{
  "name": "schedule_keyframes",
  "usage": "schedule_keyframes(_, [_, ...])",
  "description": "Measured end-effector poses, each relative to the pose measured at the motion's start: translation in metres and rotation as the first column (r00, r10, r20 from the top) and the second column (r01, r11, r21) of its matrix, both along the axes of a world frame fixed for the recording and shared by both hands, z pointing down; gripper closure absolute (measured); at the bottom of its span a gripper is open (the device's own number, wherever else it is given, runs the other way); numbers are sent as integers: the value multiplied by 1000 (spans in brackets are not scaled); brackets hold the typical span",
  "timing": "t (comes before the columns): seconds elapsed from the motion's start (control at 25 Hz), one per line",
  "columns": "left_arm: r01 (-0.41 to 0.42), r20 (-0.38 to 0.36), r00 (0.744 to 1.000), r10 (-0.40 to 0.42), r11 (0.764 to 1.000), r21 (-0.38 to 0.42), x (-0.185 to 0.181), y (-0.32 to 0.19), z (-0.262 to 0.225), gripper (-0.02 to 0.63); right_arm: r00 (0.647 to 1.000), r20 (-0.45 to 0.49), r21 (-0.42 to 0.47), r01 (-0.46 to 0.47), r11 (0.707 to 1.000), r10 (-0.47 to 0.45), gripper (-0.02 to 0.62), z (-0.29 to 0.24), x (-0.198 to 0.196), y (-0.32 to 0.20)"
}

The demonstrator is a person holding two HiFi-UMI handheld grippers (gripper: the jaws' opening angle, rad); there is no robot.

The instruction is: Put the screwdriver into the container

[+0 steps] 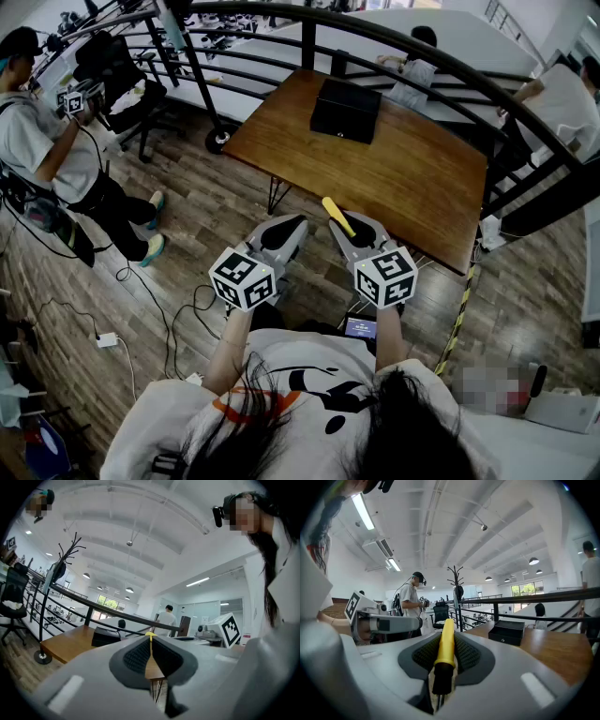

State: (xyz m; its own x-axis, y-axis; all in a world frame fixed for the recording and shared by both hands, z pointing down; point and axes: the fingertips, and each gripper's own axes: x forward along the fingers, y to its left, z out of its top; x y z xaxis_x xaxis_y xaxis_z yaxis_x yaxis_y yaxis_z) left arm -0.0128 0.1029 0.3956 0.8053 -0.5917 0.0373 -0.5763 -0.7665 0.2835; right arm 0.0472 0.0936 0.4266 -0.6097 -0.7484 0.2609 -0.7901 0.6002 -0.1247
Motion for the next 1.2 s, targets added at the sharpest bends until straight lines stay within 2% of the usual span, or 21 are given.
schedule_keyframes(0.28, [-6,-3,1000,6,1000,-19,10,9,6,606,1000,13,-3,-13,1000,13,494,5,13,5])
schedule_keyframes(0.64, [-1,-6,1000,0,999,-41,5,-6,13,606,1000,0,-41,7,999,-7,495,17,5,-10])
schedule_keyframes(0.88, [-29,-7,1000,28,997,-66,-3,-52,27,606,1000,-18,-72,-6,997,4,494,30,-5,-55])
schedule_keyframes(1.2, [-50,-8,999,50,998,-45,-29,-148,14,606,1000,-16,-84,-19,996,17,494,24,-29,-137])
